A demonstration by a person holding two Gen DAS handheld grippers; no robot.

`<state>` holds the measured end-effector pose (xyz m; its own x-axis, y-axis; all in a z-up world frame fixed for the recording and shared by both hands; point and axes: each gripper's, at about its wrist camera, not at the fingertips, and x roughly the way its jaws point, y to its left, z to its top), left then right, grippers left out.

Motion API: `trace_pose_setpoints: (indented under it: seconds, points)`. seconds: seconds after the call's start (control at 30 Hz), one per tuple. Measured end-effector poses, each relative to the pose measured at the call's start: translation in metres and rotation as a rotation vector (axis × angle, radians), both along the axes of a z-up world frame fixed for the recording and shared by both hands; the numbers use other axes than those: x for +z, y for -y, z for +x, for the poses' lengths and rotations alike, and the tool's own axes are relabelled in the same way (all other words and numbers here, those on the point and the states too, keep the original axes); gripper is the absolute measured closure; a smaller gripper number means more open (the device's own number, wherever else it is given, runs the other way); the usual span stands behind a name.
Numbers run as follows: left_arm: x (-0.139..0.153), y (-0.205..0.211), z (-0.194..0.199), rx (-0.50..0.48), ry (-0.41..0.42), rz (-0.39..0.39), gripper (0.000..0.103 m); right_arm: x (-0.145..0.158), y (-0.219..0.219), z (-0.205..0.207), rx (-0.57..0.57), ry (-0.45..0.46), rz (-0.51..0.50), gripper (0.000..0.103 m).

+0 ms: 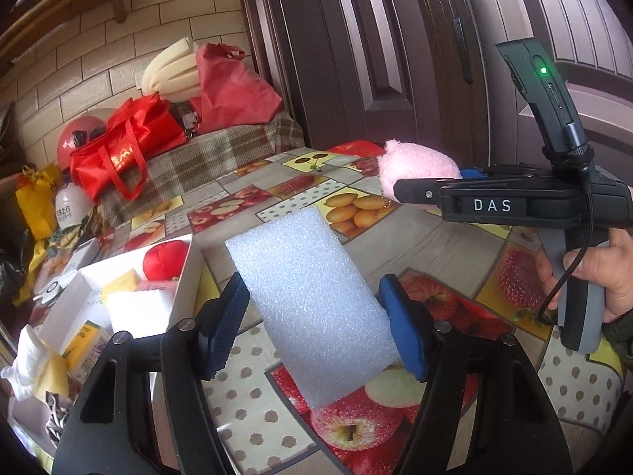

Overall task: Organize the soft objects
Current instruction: 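Carry the white foam block and pink fluffy ball over the white tray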

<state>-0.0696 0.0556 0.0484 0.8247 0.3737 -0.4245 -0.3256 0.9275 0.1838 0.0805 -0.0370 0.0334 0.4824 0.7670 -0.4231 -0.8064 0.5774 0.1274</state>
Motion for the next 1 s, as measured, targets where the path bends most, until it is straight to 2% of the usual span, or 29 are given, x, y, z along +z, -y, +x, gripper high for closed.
trace_pose_setpoints:
  seconds: [0.4,1.0]
  points:
    - [0.003,-0.035,-0.053,0.089,0.064,-0.016,0.035,0.003,-0.008,-0.033,-0.024,0.042,0.06,0.048]
    - [-0.001,-0.108,-0.135,0.293,0.118,-0.085,0.034,-0.002,-0.073,-0.105,0.151,0.141,-0.046,0.048]
